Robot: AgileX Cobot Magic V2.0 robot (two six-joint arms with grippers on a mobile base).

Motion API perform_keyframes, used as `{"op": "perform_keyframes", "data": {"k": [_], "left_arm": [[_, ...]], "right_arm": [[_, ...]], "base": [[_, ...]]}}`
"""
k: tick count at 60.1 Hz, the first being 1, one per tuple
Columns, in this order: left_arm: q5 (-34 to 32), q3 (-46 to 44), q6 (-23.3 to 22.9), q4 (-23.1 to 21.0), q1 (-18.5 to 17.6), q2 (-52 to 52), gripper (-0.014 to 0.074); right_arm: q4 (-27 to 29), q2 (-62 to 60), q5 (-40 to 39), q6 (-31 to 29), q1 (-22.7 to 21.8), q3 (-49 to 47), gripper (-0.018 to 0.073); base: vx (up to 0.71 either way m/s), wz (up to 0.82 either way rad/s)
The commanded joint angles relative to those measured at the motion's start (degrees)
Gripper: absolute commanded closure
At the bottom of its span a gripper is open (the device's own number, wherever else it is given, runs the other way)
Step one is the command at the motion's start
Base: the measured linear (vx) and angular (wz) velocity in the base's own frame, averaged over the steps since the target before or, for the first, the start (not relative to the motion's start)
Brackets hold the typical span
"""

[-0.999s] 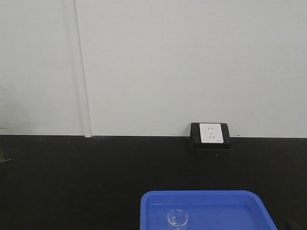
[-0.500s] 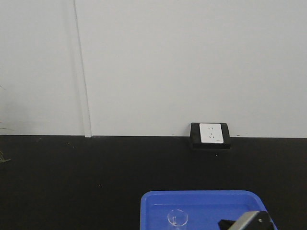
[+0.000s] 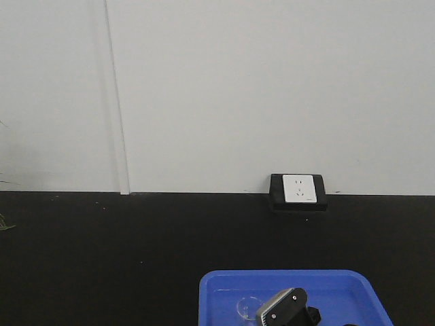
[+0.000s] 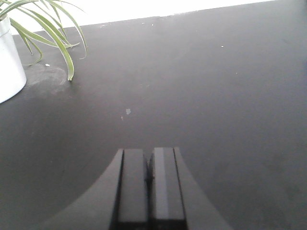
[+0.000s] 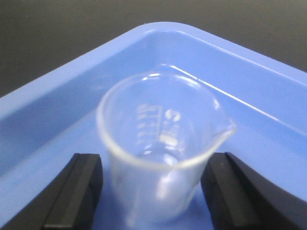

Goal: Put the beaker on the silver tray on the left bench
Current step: 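Lower the right gripper around the glass beaker in the blue tray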

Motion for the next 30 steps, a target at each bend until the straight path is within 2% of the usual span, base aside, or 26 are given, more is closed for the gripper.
{"op": "perform_keyframes", "data": {"k": [1, 21, 30], "left_arm": [[-4.66, 1.14, -0.10, -0.15, -0.31, -0.42, 0.0595], [-4.66, 1.14, -0.10, -0.15, -0.31, -0.42, 0.0595], [-4.66, 1.14, -0.10, -0.15, -0.31, -0.42, 0.0595]], "right_arm": [[1.14, -1.26, -4.59, -0.48, -0.05, -3.49, 0.0056], [0.67, 2.77, -4.56, 0.00, -0.05, -10.72, 0.0057], [0.58, 3.16, -3.80, 0.10, -0.05, -11.34, 0.0108]], "base": [[0.00, 0.00], [0.00, 0.00], [0.00, 0.00]]}}
